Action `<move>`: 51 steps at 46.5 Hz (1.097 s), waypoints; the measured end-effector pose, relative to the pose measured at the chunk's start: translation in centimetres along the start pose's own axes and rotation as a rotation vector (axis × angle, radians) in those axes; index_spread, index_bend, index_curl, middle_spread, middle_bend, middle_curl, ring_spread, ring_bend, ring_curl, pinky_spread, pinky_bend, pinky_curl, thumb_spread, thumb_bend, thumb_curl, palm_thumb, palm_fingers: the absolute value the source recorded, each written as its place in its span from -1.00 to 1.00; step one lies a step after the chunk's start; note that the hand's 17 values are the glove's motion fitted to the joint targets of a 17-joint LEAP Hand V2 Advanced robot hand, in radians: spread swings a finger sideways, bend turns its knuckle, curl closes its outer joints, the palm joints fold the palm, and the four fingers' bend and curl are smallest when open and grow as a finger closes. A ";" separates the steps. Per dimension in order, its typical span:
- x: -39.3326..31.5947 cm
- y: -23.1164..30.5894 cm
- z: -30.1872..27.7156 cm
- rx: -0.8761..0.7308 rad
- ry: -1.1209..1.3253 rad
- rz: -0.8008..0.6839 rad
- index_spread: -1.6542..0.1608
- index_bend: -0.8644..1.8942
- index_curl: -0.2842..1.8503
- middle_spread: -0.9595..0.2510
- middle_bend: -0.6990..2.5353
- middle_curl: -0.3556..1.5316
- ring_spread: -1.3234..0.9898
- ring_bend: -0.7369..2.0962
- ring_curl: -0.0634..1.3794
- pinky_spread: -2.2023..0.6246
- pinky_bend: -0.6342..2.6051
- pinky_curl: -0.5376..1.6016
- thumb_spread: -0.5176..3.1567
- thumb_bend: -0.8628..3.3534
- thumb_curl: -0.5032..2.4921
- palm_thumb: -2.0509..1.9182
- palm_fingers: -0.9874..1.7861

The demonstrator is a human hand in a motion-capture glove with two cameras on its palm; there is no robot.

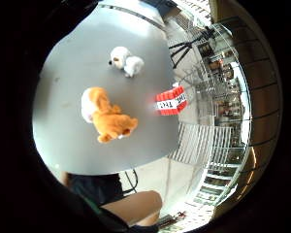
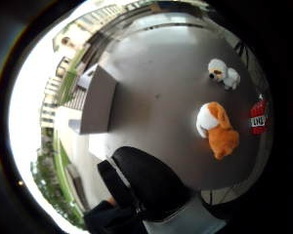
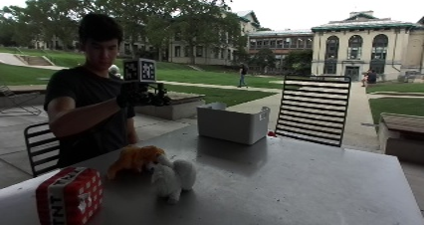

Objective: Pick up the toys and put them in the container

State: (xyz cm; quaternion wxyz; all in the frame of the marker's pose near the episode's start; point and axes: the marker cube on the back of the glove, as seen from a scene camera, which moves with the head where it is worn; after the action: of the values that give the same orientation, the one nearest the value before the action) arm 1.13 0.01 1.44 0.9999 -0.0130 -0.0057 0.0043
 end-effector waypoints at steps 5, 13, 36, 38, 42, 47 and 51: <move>3.0 -0.3 3.9 -0.070 -0.011 0.028 0.69 -0.27 -0.68 0.53 -0.43 -0.54 0.07 -0.31 -0.84 0.55 -0.34 -0.38 -0.40 -0.64 -0.65 -0.04 -0.19; 4.7 0.7 10.3 -0.152 -0.020 0.077 0.64 -0.27 -0.63 0.50 -0.42 -0.47 0.06 -0.28 -0.78 0.55 -0.30 -0.32 -0.29 -0.63 -0.62 -0.02 -0.22; 6.1 1.6 17.9 -0.288 -0.190 0.147 0.56 -0.39 -0.68 0.46 -0.28 -0.29 0.03 0.08 -0.54 0.57 -0.07 -0.19 -0.05 -0.47 -0.48 0.28 -0.07; 6.3 1.6 18.1 -0.296 -0.219 0.151 0.55 -0.40 -0.70 0.45 -0.24 -0.27 0.01 0.13 -0.53 0.55 -0.04 -0.18 -0.03 -0.45 -0.46 0.32 -0.04; 5.9 1.9 17.6 -0.292 -0.200 0.156 0.56 -0.36 -0.71 0.44 -0.18 -0.23 -0.02 0.18 -0.48 0.49 0.03 -0.15 0.01 -0.40 -0.42 0.39 -0.01; 5.5 1.7 16.8 -0.257 -0.143 0.149 0.55 -0.36 -0.73 0.44 -0.11 -0.18 -0.04 0.27 -0.42 0.42 0.08 -0.12 0.01 -0.36 -0.37 0.47 0.08; 5.2 1.4 16.0 -0.213 -0.107 0.144 0.54 -0.38 -0.76 0.42 -0.04 -0.13 -0.06 0.35 -0.38 0.36 0.09 -0.13 -0.01 -0.34 -0.34 0.51 0.19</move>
State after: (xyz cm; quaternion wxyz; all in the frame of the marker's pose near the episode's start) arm 6.12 1.91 17.44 0.9882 -0.1193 -0.0585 0.0759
